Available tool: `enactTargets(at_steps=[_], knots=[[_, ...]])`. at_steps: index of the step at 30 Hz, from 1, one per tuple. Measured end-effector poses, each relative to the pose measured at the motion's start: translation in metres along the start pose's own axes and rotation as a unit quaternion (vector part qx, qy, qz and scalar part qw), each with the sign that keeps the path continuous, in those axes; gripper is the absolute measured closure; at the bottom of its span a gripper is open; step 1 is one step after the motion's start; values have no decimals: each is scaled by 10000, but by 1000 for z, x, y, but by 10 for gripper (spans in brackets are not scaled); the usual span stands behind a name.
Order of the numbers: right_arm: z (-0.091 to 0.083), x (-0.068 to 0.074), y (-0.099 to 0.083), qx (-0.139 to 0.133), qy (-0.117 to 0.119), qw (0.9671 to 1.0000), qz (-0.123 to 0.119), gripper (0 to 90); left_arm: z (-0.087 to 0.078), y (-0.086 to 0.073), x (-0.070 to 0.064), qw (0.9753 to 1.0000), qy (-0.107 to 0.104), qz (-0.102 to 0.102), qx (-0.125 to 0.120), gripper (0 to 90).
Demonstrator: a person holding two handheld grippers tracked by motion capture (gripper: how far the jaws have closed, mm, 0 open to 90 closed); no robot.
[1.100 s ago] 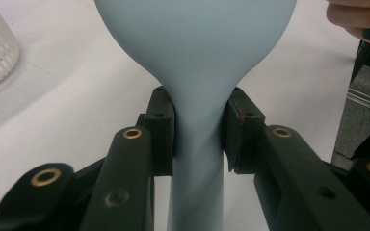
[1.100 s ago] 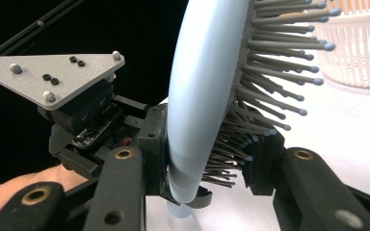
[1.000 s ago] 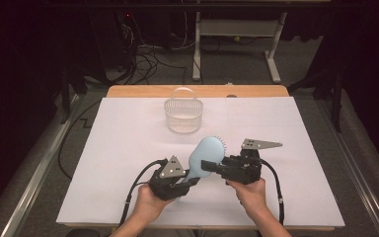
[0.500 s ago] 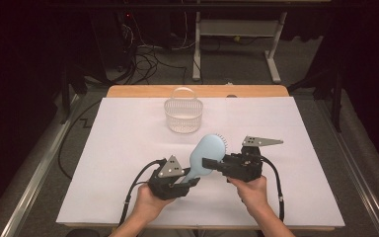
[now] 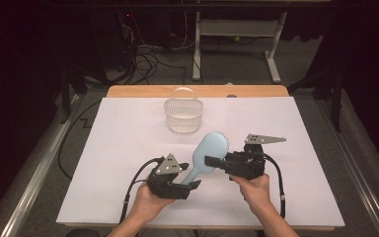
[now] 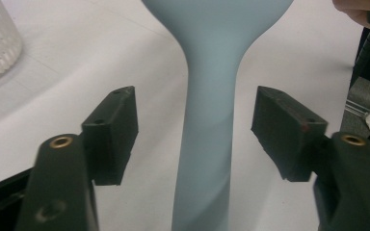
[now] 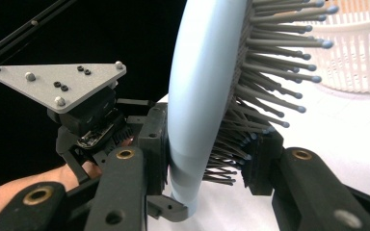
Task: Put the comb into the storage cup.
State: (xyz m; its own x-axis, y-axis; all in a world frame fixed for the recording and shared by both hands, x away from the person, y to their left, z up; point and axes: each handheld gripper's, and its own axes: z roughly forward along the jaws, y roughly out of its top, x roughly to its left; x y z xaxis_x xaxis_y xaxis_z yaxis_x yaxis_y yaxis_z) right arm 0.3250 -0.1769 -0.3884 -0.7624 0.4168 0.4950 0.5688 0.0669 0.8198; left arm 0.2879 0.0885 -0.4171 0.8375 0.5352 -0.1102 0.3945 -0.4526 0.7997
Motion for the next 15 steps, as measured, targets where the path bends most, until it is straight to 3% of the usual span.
enactTargets(at_steps=[15], knots=[[-17, -10, 4, 24, -271, 9996, 91, 609, -17, -9, 12, 9994, 195, -215, -207, 235]])
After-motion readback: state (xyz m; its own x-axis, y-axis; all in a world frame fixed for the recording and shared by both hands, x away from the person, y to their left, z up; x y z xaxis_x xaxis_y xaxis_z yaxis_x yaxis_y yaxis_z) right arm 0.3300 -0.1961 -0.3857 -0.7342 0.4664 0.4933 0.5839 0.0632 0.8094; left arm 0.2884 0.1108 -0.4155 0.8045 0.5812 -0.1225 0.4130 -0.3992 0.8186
